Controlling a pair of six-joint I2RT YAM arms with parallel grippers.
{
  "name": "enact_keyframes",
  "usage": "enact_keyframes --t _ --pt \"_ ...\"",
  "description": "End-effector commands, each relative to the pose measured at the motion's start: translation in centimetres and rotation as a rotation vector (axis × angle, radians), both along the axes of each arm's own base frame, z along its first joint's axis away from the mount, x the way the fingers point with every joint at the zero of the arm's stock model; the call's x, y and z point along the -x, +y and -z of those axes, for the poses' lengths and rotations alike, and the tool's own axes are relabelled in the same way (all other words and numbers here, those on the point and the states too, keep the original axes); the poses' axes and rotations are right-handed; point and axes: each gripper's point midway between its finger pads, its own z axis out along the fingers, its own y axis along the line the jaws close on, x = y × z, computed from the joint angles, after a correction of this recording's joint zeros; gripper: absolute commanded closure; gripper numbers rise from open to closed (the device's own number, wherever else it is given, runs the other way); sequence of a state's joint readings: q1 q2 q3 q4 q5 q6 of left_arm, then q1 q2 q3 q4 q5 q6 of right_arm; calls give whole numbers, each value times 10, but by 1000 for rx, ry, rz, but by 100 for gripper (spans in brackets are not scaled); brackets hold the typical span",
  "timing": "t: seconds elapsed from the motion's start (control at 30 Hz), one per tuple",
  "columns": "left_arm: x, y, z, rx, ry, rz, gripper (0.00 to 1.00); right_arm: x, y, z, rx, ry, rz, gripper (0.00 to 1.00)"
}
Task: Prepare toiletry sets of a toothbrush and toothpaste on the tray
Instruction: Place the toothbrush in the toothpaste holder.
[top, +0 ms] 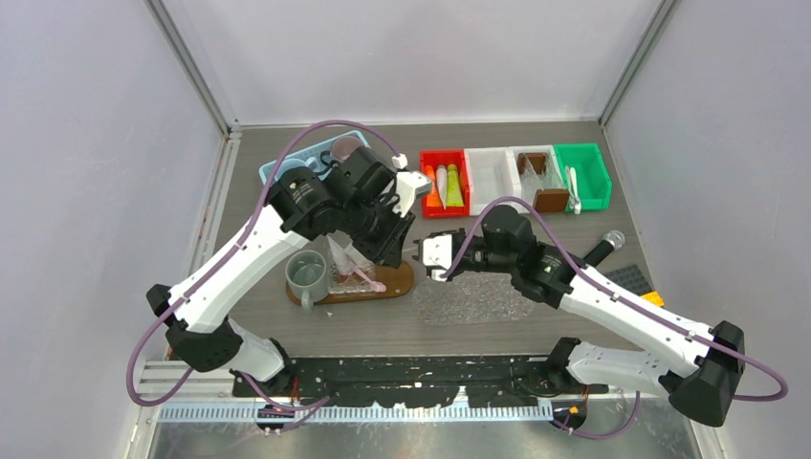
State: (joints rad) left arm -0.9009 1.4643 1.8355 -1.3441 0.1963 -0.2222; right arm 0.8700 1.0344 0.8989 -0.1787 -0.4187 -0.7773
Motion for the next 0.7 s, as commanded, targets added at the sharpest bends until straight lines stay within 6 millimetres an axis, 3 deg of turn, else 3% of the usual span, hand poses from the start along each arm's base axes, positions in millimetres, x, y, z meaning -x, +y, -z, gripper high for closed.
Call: enact_keyframes --t 0.0,0.2,0.33,0.37,0.4,0.57,0.67 --pt "-4 -6 -16 54 -37 16 100 2 13 -30 -50 -92 -23 63" --pt "-5 -5 -13 49 -35 13 100 9 23 -36 -49 -119 -49 69" --pt "-7 -3 -12 46 -35 2 95 12 25 -39 -29 -125 -71 89" --pt "-8 -3 -12 48 -36 -3 90 13 24 -35 -8 -114 -71 97" --pt "-9 -2 -14 55 -41 -11 84 11 25 -34 1 -112 -70 98" --pt "-20 2 -32 120 -82 -55 40 8 25 -26 25 -100 -53 100" --pt "-32 8 -54 196 -127 -111 20 7 27 -22 29 -89 -53 100"
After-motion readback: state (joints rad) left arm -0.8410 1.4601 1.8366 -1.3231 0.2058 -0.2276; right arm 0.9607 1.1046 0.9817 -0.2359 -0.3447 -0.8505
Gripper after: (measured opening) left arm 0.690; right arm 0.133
